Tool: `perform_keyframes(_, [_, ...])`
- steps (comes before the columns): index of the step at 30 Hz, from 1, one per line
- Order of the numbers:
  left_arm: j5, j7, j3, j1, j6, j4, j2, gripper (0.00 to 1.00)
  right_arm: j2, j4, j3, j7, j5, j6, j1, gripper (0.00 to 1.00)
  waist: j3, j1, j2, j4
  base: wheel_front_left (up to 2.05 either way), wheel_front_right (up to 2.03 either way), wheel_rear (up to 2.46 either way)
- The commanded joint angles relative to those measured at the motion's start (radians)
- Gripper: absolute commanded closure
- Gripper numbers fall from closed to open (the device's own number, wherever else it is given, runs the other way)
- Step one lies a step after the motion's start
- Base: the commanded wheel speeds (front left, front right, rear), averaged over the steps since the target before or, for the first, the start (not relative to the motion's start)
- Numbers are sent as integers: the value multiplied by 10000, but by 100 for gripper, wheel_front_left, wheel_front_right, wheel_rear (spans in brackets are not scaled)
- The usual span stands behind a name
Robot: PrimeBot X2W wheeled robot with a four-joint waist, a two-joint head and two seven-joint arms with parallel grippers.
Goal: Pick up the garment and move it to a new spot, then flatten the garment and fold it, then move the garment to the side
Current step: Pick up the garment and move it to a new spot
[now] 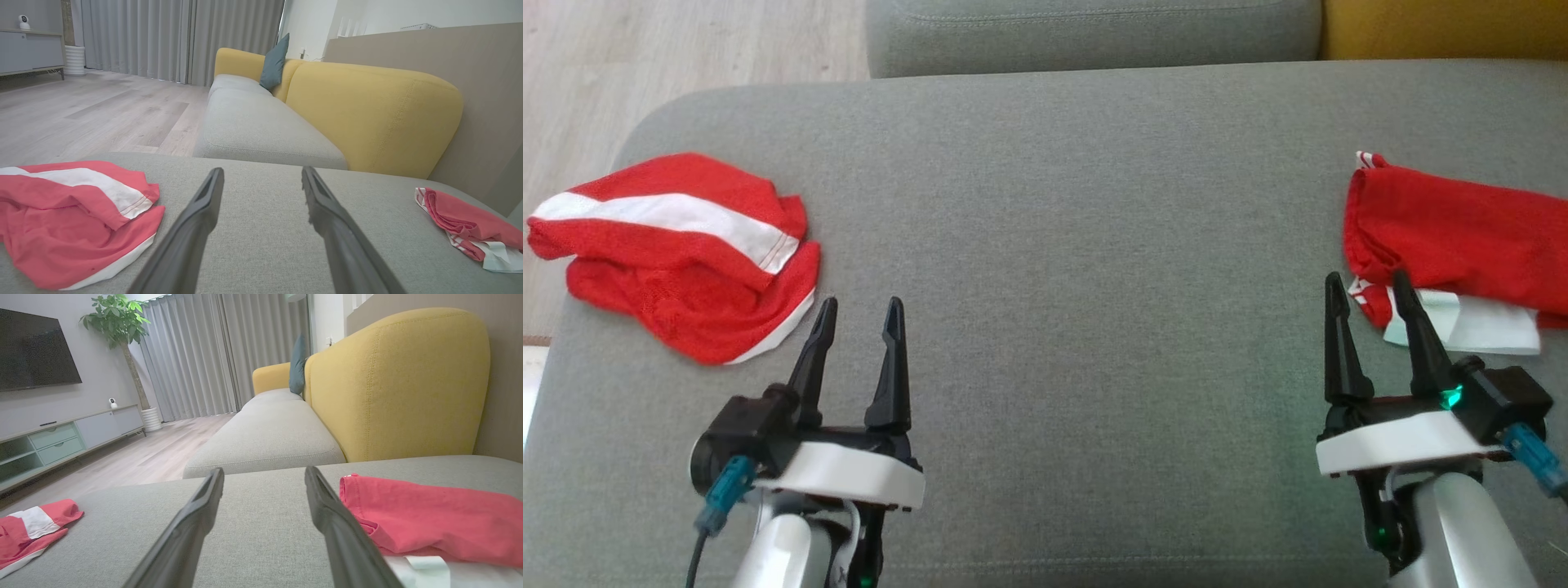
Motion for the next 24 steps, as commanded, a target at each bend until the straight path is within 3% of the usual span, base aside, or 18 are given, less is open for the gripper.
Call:
perform_keyframes(1, [26,-53,264,-421,41,-299,64,0,-17,-292,237,-108,53,63,-139,0,-14,0,0,72,0,0,0])
perform_keyframes(10, [-15,-53,242,-480,96,-302,64,0,-16,-240,384,-108,-7,63,-65,0,-93,0,0,918,0,0,0])
perform_keyframes(24, [45,-53,918,-308,236,-250,64,0,-16,76,1276,-108,108,63,-54,0,-180,0,0,3667,0,0,0])
